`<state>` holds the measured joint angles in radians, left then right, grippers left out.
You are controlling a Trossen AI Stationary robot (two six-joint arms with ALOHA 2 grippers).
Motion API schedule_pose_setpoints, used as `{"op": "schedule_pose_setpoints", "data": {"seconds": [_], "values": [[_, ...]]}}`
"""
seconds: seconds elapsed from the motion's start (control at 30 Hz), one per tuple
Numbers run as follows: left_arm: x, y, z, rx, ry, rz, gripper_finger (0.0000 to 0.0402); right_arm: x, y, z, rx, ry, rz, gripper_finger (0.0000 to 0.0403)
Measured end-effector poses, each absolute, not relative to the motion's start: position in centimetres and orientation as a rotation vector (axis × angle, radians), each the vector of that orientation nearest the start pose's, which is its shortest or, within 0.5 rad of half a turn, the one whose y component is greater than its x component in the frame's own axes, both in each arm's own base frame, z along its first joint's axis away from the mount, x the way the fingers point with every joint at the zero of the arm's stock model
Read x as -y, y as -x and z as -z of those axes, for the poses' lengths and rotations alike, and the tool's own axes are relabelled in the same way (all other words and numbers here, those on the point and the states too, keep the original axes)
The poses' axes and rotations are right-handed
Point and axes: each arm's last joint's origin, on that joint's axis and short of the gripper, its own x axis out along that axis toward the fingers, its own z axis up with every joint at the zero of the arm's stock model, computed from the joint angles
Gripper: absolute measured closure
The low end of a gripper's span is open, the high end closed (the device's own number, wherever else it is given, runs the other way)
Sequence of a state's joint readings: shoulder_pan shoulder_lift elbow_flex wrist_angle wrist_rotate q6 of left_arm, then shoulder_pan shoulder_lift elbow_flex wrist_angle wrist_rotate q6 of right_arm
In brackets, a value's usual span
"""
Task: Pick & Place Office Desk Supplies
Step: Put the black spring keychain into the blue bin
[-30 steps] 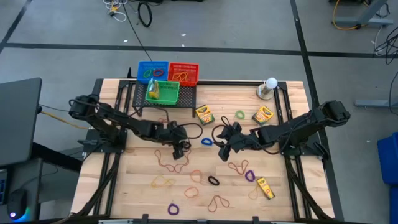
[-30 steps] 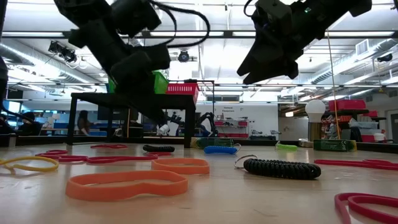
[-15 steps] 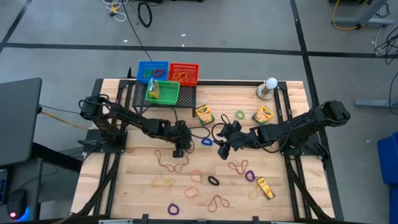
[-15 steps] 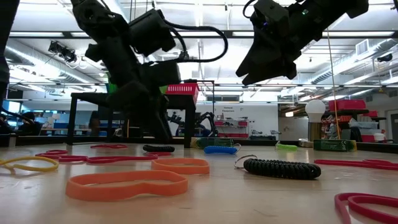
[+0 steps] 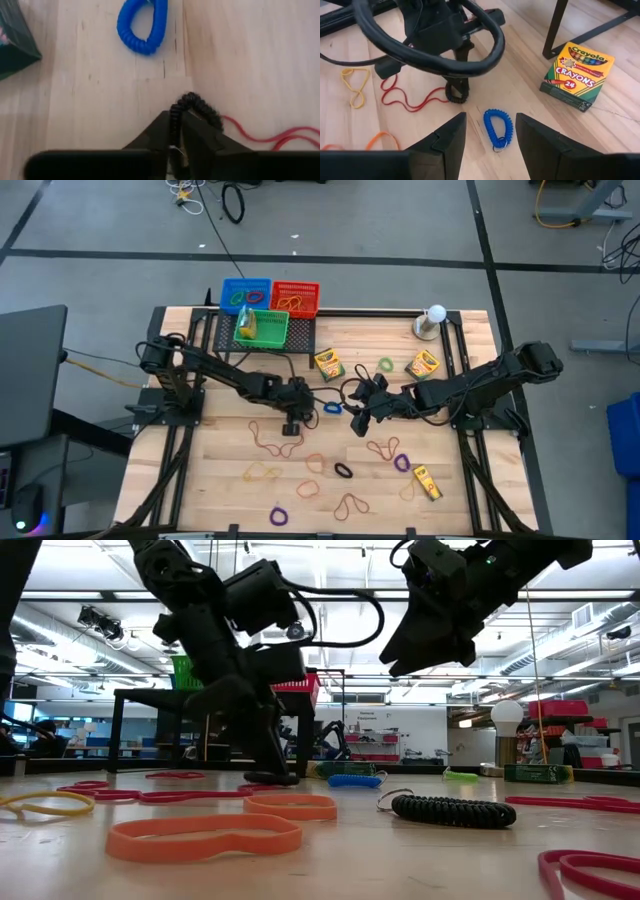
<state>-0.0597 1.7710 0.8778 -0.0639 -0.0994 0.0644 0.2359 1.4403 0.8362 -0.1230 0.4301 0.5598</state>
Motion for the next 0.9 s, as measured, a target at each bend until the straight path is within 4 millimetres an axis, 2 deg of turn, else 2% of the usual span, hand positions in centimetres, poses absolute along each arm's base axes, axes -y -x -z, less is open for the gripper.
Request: {"op": "schedule_pose_setpoints", "data": {"seconds": [0.1,0.23,0.4,0.67,0.9], "values": [[1.7,-33.1,-13.4,-0.945,-0.125,-0.011,0.0392,-5.6,-28.6,-21.3,-0.611,-0.298,0.369,0.0222],[1.8,-33.4,-14.0,-0.986,-0.118,-0.015,0.0396,-5.6,-28.6,-21.3,-0.611,-0.298,0.369,0.0222],[2.3,-33.2,-16.6,-0.980,-0.136,-0.016,0.0397,-5.6,-28.6,-21.3,-0.611,-0.298,0.369,0.0222],[2.6,-31.2,-22.4,-0.814,-0.006,-0.084,0.0398,-5.6,-28.6,-21.3,-0.613,-0.286,0.366,0.0222],[2.0,-27.8,-28.7,-0.561,0.113,-0.236,0.0398,-5.6,-28.6,-21.3,-0.615,-0.271,0.364,0.0222]]}}
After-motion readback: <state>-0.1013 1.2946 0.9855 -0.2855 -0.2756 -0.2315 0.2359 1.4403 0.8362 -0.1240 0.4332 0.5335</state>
